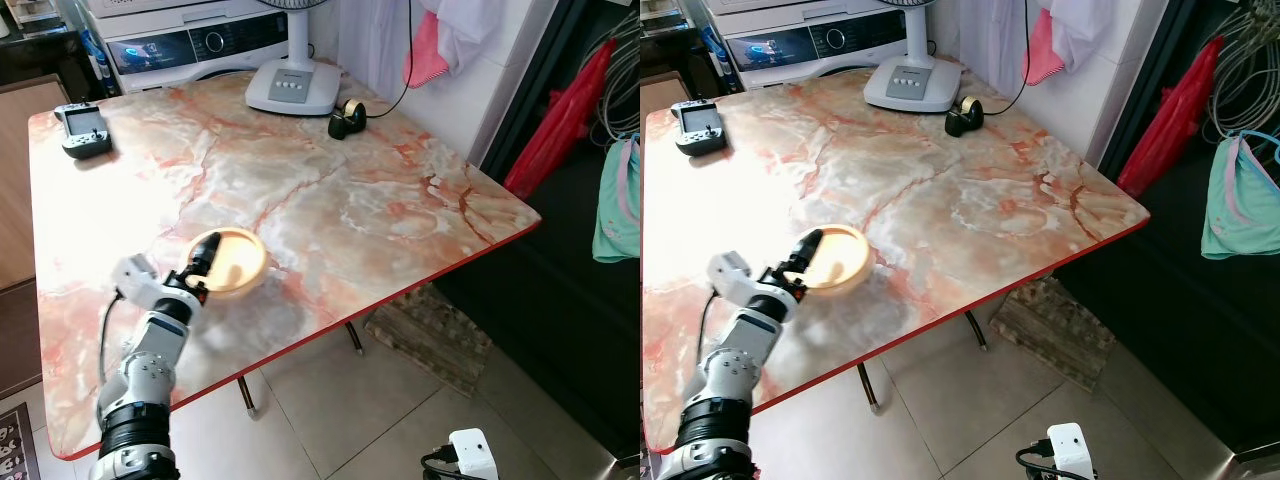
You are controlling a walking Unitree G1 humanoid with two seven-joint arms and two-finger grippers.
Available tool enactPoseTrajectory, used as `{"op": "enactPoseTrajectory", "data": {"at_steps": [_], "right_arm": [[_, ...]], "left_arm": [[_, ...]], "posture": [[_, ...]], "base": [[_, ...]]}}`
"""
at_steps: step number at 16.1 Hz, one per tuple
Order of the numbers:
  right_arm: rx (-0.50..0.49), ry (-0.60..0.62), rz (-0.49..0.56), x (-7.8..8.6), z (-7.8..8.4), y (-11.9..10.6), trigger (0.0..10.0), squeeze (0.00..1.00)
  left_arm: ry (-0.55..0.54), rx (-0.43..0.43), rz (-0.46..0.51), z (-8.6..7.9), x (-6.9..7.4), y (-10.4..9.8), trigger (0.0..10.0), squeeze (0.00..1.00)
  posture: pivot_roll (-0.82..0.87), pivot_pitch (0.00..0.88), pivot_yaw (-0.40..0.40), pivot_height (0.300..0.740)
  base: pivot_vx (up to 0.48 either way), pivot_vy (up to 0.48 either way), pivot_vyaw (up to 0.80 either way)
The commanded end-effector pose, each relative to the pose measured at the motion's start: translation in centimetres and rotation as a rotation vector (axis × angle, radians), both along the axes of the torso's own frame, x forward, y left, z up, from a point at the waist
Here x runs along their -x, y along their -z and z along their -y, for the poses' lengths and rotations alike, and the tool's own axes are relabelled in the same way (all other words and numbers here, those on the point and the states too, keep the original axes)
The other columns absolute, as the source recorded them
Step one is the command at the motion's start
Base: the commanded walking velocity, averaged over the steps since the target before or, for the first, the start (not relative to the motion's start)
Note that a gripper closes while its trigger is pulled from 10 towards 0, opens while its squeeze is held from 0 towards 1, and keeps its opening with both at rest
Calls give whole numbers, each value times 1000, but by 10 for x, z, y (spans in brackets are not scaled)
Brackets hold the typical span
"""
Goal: Restocking fridge
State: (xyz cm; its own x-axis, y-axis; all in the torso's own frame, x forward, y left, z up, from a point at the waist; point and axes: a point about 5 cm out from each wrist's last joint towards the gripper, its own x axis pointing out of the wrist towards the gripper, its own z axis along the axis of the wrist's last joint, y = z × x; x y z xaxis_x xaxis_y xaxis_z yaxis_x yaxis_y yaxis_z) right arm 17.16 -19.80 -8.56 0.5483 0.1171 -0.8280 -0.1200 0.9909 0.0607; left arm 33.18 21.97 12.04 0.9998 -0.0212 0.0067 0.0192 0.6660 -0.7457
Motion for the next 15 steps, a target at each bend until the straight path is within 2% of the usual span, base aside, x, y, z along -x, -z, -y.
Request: {"op": "enactPoseTrajectory", "data": {"at_steps": [1, 2, 15], "right_arm": [[9, 2, -10, 4, 4, 1, 10000, 0], [8, 2, -10, 4, 4, 1, 10000, 0], [3, -2, -13, 3, 4, 1, 10000, 0]], "left_arm": [[25, 10, -9, 4, -1, 2, 706, 0], [27, 17, -7, 4, -1, 1, 0, 0], [27, 7, 6, 12, 2, -2, 0, 0]], "posture": [[-59, 56, -63, 740], [-59, 62, -66, 740], [-54, 84, -72, 740]], "base": [[0, 0, 0], [0, 0, 0], [0, 0, 0]]}}
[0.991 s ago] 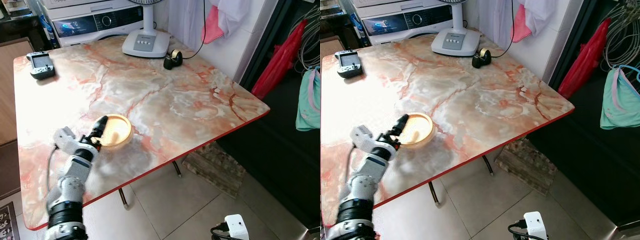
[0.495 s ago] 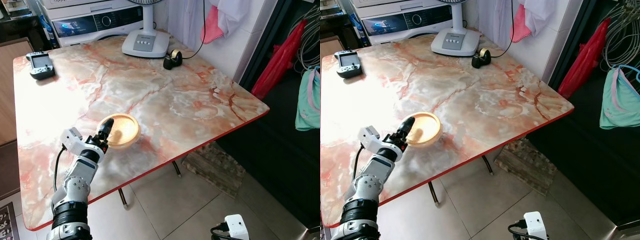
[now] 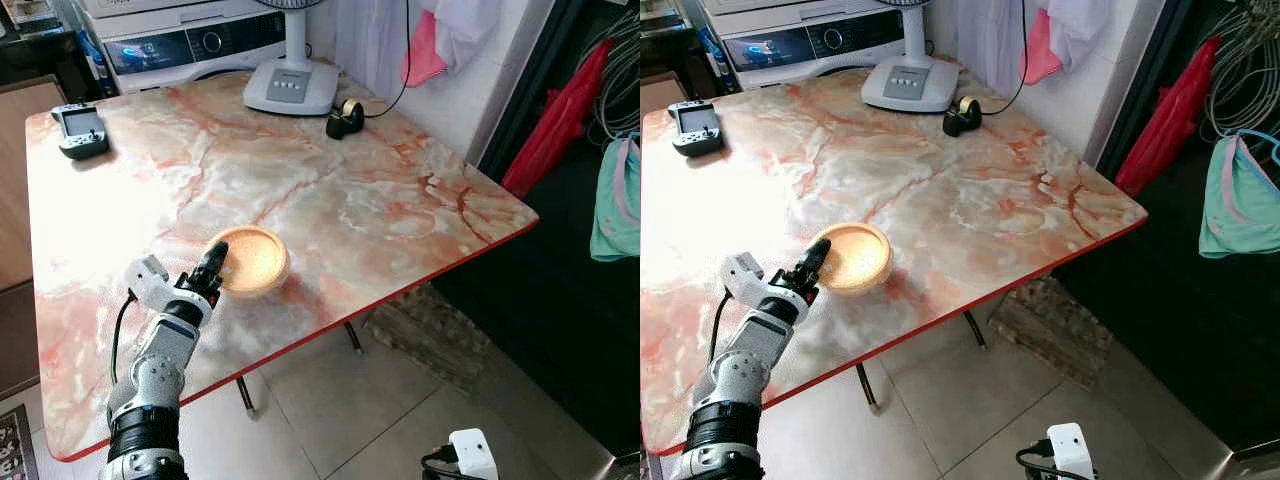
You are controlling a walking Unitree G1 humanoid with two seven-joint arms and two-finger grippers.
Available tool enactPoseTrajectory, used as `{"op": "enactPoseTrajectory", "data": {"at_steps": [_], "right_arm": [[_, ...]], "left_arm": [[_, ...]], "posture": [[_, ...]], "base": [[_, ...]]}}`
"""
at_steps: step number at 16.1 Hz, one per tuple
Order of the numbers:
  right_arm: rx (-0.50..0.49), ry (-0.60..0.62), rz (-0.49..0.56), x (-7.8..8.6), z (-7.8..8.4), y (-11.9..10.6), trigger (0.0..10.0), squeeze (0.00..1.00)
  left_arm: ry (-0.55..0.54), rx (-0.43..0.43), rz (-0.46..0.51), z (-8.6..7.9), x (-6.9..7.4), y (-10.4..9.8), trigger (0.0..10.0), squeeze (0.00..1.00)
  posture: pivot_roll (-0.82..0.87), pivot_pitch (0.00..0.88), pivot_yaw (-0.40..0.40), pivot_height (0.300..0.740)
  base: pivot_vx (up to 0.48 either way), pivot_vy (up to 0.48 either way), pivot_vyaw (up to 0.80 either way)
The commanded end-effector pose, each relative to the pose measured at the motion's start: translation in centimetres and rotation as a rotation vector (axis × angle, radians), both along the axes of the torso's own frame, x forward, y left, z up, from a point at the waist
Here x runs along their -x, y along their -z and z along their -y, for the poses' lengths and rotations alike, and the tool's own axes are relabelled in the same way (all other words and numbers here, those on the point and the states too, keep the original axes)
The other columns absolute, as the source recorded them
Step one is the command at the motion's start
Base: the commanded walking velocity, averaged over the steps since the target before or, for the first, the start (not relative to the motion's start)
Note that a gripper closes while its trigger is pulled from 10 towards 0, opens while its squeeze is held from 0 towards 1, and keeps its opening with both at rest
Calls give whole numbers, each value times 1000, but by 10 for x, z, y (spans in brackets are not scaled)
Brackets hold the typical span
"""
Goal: Restocking fridge
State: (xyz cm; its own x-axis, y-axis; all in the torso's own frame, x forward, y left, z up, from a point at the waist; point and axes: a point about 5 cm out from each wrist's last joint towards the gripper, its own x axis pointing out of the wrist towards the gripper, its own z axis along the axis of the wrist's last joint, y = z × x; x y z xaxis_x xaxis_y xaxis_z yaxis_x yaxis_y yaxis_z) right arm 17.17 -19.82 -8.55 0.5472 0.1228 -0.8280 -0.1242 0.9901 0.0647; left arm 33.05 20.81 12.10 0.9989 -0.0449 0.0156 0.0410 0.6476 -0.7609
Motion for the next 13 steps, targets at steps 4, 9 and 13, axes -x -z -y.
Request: {"op": "enactPoseTrajectory", "data": {"at_steps": [4, 9, 13], "right_arm": [[3, 4, -13, 3, 3, 1, 10000, 0], [1, 3, -16, 5, 3, 2, 10000, 0], [2, 8, -17, 8, 3, 3, 10000, 0]], "left_arm": [[3, -33, 3, 1, 1, -4, 0, 0], [-28, -159, 81, 2, 4, -21, 0, 0], [-81, -306, 246, 11, 13, -63, 9922, 0]], "posture": [[-55, 87, -68, 740], [-51, 93, -66, 740], [-48, 100, -60, 740]], "base": [[0, 0, 0], [0, 0, 0], [0, 0, 0]]}}
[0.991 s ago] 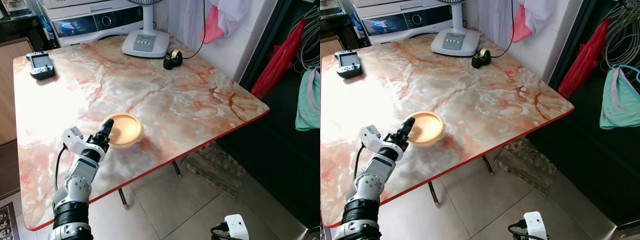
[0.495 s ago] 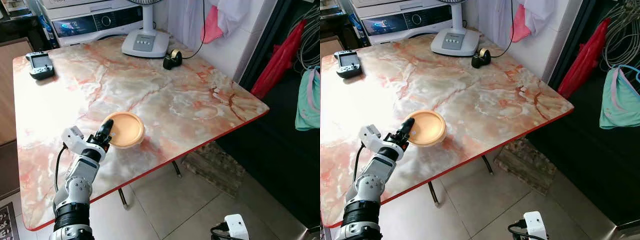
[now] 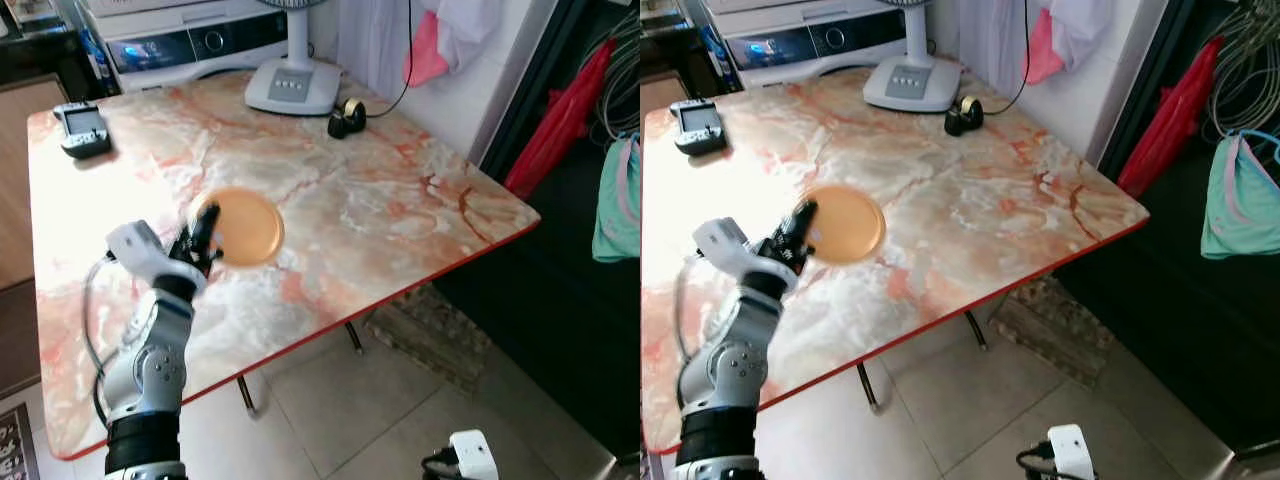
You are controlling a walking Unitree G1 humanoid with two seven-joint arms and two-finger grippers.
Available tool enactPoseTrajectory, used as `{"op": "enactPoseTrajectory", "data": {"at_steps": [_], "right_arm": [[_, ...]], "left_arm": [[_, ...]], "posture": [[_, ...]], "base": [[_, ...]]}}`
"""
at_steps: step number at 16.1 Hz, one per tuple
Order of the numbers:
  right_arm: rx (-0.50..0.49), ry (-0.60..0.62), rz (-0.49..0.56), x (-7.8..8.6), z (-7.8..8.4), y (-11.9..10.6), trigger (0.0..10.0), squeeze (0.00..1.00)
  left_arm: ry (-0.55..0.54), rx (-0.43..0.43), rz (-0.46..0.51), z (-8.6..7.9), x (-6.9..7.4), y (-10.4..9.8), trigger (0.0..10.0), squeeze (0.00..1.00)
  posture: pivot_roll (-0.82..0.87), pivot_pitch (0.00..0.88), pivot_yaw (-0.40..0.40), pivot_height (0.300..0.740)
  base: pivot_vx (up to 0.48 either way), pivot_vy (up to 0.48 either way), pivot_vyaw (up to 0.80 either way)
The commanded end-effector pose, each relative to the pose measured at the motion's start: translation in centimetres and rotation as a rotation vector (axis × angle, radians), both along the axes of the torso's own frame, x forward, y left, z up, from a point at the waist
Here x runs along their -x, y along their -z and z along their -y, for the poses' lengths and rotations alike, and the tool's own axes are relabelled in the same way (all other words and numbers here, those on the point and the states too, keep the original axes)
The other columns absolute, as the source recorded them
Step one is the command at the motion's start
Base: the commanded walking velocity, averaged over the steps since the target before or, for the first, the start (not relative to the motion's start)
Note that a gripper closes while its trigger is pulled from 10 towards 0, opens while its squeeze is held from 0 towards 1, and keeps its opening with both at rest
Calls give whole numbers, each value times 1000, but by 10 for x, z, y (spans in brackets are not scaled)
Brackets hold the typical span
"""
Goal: Restocking fridge
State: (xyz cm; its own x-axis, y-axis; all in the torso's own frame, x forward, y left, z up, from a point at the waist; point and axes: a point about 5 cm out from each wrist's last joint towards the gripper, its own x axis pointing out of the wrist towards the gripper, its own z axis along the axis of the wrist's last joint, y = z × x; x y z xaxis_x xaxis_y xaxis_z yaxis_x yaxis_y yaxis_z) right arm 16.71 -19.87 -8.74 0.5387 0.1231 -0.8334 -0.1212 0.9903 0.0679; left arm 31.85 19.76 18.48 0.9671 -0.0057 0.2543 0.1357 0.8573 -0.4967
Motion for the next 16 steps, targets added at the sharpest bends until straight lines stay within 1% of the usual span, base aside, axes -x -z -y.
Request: {"op": "enactPoseTrajectory", "data": {"at_steps": [1, 2, 3, 5, 7, 8, 10, 12, 14, 15, 16], "right_arm": [[2, 10, -5, 5, 2, 2, 10000, 0], [0, 22, 1, 6, 2, 2, 10000, 0], [-3, 49, 14, 7, 1, 2, 10000, 0], [-7, 64, 14, 9, 0, 3, 10000, 0], [-21, 94, 17, 9, -2, 4, 10000, 0], [-26, 100, 13, 9, -2, 4, 10000, 0], [-30, 107, 11, 10, -3, 4, 10000, 0], [-27, 107, 10, 9, -4, 4, 10000, 0], [-25, 102, 10, 9, -4, 4, 10000, 0], [-25, 101, 8, 9, -4, 4, 10000, 0], [-25, 99, 7, 9, -4, 4, 10000, 0]], "left_arm": [[-34, -82, 11, 0, 5, -4, 10000, 0], [-61, -205, 14, 3, 9, -6, 10000, 0], [-89, -304, 17, 5, 15, -7, 10000, 0], [-150, -412, 8, 1, 22, -6, 10000, 0], [-178, -478, -7, -3, 23, -5, 10000, 0], [-186, -486, -16, -5, 23, -4, 10000, 0], [-176, -537, -5, -3, 20, -6, 10000, 0], [-171, -521, 0, 0, 18, -6, 10000, 0], [-165, -538, -1, 5, 18, -6, 10000, 0], [-151, -525, 13, 8, 18, -6, 10000, 0], [-144, -535, 18, 9, 18, -7, 10000, 0]], "posture": [[-45, 103, -55, 740], [-41, 105, -50, 740], [-41, 108, -43, 740], [-33, 111, -35, 740], [-32, 114, -30, 740], [-32, 114, -28, 740], [-37, 109, -20, 740], [-36, 99, -17, 740], [-37, 91, -17, 740], [-38, 86, -18, 740], [-37, 84, -18, 740]], "base": [[0, 0, 0], [0, 0, 0], [0, 0, 0], [0, 0, 0], [0, 0, 0], [0, 0, 0], [0, 0, -800], [0, 0, -800], [0, 0, -800], [0, 0, -800], [0, 0, -800]]}}
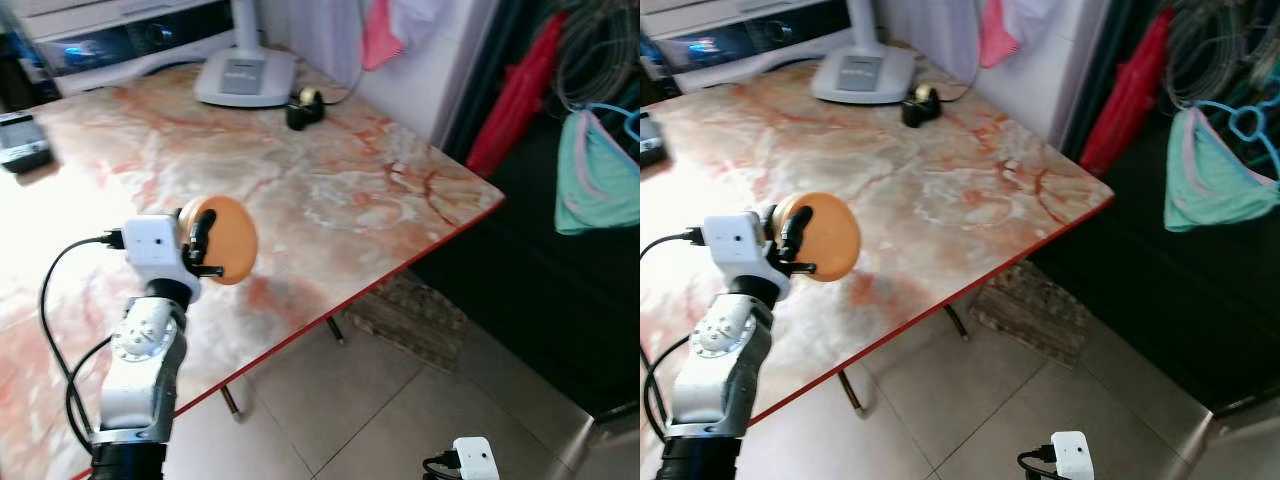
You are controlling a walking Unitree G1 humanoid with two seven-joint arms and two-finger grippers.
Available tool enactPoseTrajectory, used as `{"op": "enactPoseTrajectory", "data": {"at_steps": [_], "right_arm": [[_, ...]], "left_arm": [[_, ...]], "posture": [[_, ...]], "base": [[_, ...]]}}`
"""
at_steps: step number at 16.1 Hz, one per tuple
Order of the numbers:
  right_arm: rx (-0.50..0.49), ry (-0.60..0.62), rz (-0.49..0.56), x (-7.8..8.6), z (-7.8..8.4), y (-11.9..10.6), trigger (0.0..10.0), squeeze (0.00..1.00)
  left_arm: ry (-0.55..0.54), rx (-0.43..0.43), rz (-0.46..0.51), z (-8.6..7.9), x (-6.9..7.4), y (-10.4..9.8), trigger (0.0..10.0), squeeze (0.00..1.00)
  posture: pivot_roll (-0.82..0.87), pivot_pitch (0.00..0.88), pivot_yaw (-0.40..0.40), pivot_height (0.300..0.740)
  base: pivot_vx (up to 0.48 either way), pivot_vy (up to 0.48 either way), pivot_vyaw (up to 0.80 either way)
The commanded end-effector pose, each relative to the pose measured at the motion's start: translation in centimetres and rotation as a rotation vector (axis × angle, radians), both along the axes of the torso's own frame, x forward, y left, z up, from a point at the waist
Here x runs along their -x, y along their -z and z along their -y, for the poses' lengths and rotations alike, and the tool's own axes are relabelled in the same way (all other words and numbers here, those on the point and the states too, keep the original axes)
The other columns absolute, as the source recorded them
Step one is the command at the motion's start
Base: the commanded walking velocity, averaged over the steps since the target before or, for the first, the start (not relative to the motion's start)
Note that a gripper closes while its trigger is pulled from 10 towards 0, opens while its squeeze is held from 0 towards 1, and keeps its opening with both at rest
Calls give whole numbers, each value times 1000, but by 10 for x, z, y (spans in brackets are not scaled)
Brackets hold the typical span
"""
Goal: Restocking fridge
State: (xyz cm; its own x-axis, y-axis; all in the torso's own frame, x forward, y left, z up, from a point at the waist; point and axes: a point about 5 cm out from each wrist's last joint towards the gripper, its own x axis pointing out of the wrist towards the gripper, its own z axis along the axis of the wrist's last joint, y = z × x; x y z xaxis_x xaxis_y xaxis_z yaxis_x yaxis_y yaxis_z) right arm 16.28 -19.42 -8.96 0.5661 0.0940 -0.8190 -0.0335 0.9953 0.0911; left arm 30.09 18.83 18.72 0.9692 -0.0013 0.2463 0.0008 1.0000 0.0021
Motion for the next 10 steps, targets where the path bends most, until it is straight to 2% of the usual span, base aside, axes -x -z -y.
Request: {"op": "enactPoseTrajectory", "data": {"at_steps": [1, 3, 10], "right_arm": [[-2, 8, -15, 5, 0, 2, 10000, 0], [-2, 3, -16, 5, 0, 2, 10000, 0], [-10, -8, -24, 5, -1, 2, 10000, 0]], "left_arm": [[-2, -34, 25, 0, 0, -4, 10000, 0], [-4, -34, 28, 1, -1, -5, 10000, 0], [3, -16, 38, 4, -5, -6, 10000, 0]], "posture": [[-36, 80, -18, 740], [-36, 80, -18, 740], [-44, 63, -17, 740]], "base": [[0, -469, -800], [0, -469, -800], [0, 0, -800]]}}
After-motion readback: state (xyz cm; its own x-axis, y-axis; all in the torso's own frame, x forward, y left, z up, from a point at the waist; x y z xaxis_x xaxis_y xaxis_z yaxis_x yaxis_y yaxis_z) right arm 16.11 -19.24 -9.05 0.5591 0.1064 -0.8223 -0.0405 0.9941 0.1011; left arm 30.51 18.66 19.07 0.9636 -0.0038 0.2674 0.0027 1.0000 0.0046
